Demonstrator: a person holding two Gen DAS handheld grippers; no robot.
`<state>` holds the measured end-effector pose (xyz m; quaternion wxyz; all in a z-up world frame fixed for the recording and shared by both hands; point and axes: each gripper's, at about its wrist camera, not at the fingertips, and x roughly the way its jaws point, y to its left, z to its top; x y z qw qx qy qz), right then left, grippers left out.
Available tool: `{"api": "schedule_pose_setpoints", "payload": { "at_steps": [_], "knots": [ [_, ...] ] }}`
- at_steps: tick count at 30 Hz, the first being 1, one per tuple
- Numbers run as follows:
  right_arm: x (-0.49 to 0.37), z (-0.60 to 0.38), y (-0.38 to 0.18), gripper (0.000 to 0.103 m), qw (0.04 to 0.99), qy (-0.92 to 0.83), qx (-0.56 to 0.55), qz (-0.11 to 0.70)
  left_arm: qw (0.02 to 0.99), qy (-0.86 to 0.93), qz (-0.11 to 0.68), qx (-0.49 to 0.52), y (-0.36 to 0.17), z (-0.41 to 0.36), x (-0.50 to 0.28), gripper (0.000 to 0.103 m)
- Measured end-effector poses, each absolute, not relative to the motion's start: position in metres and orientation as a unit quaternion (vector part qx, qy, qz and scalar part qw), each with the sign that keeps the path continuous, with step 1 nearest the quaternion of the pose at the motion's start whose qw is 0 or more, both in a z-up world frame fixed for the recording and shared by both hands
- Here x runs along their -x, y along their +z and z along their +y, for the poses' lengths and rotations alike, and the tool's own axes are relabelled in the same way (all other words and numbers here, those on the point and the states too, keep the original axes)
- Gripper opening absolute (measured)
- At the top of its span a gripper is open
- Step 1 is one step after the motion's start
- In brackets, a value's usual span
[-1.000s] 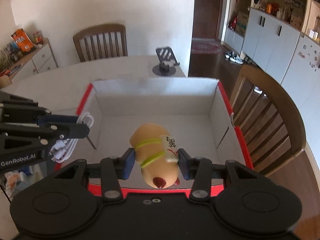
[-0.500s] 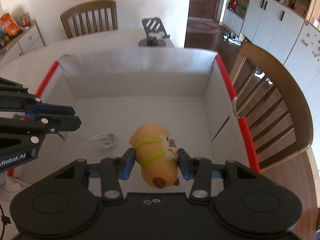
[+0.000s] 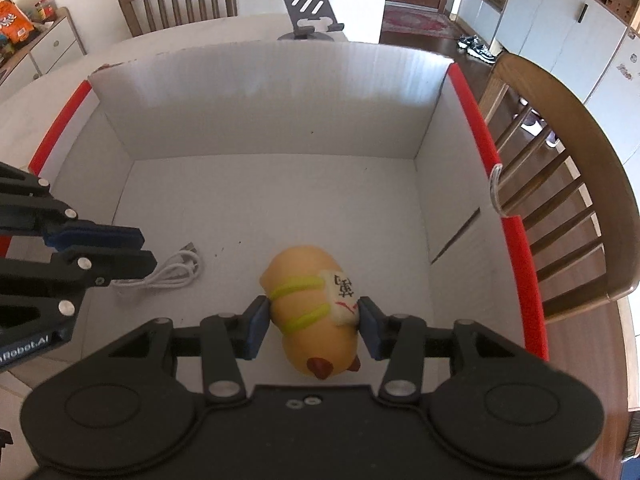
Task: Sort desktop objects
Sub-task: 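Open the right tool to drop the toy while the left tool releases the cable into the box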
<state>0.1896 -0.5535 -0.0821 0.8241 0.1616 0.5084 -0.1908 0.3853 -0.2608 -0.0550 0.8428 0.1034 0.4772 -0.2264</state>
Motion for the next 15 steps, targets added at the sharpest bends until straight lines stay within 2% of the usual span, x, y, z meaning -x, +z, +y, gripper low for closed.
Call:
{"api": "schedule_pose_setpoints", "payload": {
  "at_steps": [4, 15],
  "knots": [
    [-0.186, -0.553, -0.08, 0.052, 0.825, -0.188, -0.166, 0.506, 0.841, -0.228, 0.483, -0.087, -0.054, -0.259, -0.386, 0.008],
    [-0.173, -0.55, -0.058, 0.053, 0.839, -0.176, -0.172, 0.485, 0.849, -0.228, 0.473, -0.064, -0.039, -0.254, -0.378, 0.009]
  ]
}}
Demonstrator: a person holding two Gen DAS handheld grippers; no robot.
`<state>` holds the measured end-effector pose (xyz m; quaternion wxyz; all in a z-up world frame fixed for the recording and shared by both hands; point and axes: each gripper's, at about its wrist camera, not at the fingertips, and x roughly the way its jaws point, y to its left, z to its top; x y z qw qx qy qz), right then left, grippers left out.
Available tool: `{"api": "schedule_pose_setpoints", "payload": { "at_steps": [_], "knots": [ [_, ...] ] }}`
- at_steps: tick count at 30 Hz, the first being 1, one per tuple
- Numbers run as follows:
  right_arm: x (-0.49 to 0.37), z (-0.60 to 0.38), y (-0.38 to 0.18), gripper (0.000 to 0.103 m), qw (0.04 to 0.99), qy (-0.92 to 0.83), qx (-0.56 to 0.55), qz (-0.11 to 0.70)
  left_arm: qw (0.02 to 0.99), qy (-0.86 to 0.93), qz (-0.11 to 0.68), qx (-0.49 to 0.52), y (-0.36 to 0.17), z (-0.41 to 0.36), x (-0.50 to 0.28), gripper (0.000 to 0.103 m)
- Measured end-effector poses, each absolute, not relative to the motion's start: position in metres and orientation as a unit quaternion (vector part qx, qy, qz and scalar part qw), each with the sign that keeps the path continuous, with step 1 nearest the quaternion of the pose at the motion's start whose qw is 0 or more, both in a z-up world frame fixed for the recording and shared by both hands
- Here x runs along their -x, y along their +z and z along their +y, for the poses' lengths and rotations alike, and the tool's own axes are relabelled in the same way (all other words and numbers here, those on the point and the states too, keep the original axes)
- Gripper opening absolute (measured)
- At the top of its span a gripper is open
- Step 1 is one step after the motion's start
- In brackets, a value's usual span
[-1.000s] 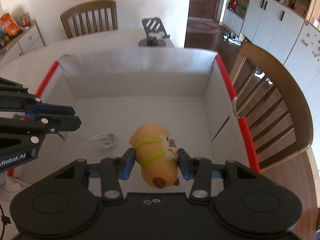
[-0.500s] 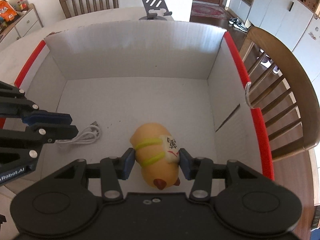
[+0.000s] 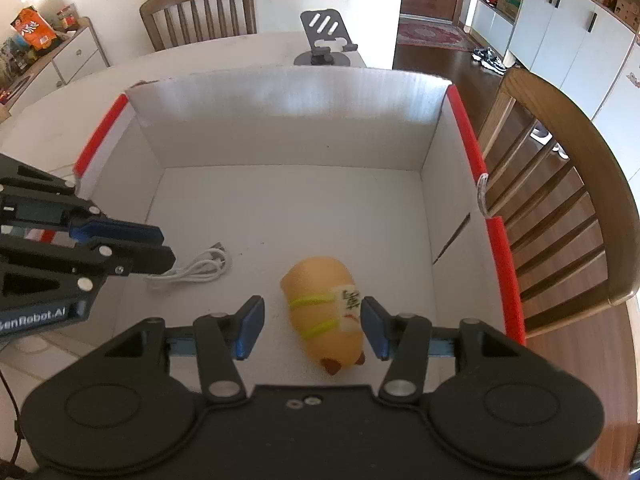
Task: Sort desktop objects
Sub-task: 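Open the right tool to drop the toy while the left tool releases the cable into the box, then withdraw both tools from the box back toward the snack packets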
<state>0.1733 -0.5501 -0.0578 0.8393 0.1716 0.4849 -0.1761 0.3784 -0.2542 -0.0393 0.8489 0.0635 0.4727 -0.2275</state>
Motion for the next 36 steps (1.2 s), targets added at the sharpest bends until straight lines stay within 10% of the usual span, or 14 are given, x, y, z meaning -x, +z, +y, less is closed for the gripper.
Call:
{"api": "schedule_pose_setpoints", "payload": {
  "at_steps": [18, 21, 23, 36],
  "knots": [
    [-0.154, -0.539, -0.027, 0.065, 0.861, -0.183, -0.177, 0.44, 0.863, -0.239, 0.442, -0.048, -0.02, -0.248, -0.357, 0.014],
    [-0.152, -0.538, -0.026, 0.066, 0.857, -0.206, -0.191, 0.432, 0.863, -0.24, 0.442, -0.044, -0.021, -0.249, -0.357, 0.036],
    [-0.15, -0.537, -0.026, 0.066, 0.857, -0.207, -0.193, 0.43, 0.862, -0.242, 0.443, -0.043, -0.022, -0.251, -0.356, 0.076],
    [-0.134, -0.527, -0.015, 0.08, 0.869, -0.206, -0.203, 0.402, 0.87, -0.238, 0.431, -0.027, -0.016, -0.243, -0.335, 0.103]
  ]
}}
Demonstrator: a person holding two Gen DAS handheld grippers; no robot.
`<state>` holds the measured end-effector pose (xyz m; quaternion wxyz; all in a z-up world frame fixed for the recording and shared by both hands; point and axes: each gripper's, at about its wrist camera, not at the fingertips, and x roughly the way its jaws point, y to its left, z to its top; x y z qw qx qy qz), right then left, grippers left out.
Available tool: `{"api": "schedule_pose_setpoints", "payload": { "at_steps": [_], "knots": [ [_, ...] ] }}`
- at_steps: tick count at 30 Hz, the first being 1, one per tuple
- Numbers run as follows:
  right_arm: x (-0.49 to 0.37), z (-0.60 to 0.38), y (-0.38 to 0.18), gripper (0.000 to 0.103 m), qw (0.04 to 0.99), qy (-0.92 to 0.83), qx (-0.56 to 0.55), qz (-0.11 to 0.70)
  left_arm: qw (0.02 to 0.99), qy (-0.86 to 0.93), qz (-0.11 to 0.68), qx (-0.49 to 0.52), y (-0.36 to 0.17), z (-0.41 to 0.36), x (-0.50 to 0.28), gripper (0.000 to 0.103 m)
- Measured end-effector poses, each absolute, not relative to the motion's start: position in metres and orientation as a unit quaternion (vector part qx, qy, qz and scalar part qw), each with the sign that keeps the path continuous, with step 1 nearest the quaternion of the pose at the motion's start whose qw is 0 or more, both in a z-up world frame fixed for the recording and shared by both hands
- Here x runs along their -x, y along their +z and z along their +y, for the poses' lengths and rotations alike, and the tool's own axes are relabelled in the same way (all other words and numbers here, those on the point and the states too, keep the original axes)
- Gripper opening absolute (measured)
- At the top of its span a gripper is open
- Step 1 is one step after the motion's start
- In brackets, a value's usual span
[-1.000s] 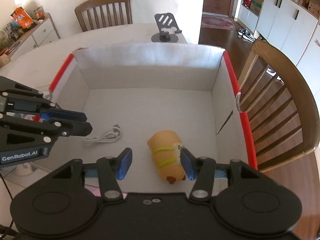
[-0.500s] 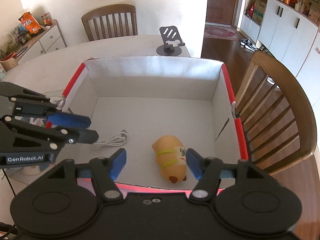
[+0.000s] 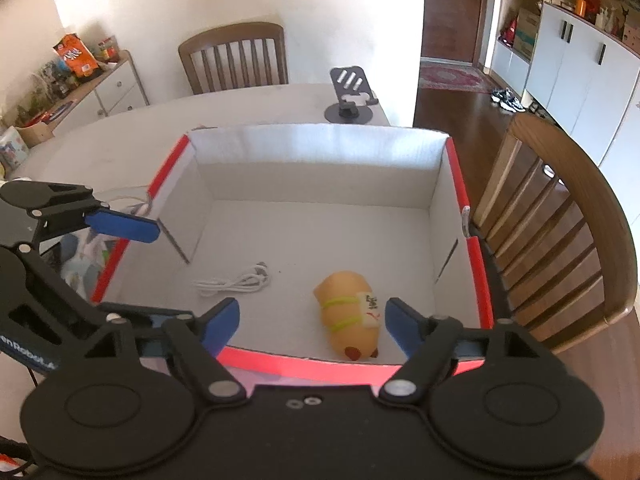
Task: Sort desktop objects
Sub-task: 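Withdraw both tools from the box back toward the snack packets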
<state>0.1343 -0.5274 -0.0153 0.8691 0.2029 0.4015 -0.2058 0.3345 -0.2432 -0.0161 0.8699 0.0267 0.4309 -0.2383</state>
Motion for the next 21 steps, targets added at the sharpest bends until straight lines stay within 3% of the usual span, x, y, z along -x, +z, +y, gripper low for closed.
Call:
{"api": "schedule_pose_setpoints", "payload": {
  "at_steps": [5, 21],
  "knots": [
    [-0.132, -0.512, -0.003, 0.088, 0.876, -0.212, -0.197, 0.385, 0.876, -0.233, 0.422, -0.015, -0.009, -0.23, -0.319, 0.103],
    [-0.137, -0.447, 0.019, 0.09, 0.884, -0.225, -0.218, 0.348, 0.898, -0.21, 0.386, -0.002, 0.011, -0.173, -0.247, 0.103]
  ]
}}
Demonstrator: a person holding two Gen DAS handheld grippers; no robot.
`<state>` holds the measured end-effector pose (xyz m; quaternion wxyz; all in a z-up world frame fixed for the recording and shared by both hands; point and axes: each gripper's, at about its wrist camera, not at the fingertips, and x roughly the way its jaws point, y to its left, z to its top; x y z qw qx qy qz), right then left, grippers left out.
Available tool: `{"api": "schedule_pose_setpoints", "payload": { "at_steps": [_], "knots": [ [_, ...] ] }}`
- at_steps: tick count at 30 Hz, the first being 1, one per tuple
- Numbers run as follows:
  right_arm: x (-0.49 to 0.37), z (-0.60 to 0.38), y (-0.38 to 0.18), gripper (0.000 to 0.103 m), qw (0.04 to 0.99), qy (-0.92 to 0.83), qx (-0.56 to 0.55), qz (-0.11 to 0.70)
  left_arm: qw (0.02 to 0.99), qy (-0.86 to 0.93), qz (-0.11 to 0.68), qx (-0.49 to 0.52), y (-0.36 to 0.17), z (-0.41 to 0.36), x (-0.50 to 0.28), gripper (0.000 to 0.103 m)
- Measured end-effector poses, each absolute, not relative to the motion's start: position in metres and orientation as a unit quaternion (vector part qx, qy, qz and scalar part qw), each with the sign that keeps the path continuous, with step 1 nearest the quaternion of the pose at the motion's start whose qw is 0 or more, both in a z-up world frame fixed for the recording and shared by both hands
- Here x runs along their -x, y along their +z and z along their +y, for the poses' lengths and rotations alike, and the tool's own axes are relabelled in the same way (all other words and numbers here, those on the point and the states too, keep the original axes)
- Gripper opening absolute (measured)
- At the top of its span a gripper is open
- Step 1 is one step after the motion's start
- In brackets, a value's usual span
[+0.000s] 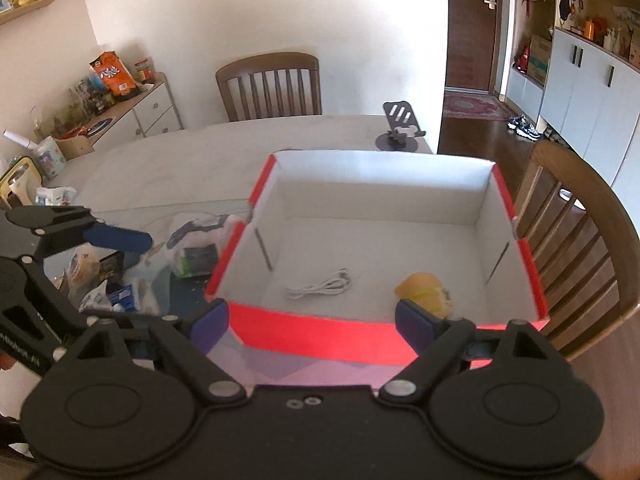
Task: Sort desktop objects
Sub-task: 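Withdraw both tools from the box back toward the snack packets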
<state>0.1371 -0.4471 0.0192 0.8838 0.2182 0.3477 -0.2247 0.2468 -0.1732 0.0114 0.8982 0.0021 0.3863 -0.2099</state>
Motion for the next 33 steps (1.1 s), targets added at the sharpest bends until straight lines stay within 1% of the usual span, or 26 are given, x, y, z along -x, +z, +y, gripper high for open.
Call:
{"api": "schedule_pose_setpoints", "payload": {
  "at_steps": [12, 29, 33],
  "knots": [
    [-0.167, -0.394, 0.023, 0.09, 0.883, -0.227, -0.224, 0.343, 0.91, -0.173, 0.375, 0.024, 0.016, -0.117, -0.207, 0.103],
    [-0.221, -0.333, 0.027, 0.088, 0.882, -0.222, -0.231, 0.345, 0.913, -0.131, 0.383, 0.053, 0.005, -0.038, -0.164, 0.103],
    [-0.237, -0.32, 0.024, 0.085, 0.883, -0.215, -0.232, 0.347, 0.913, -0.115, 0.388, 0.06, 0.001, -0.018, -0.156, 0.103]
  ]
}}
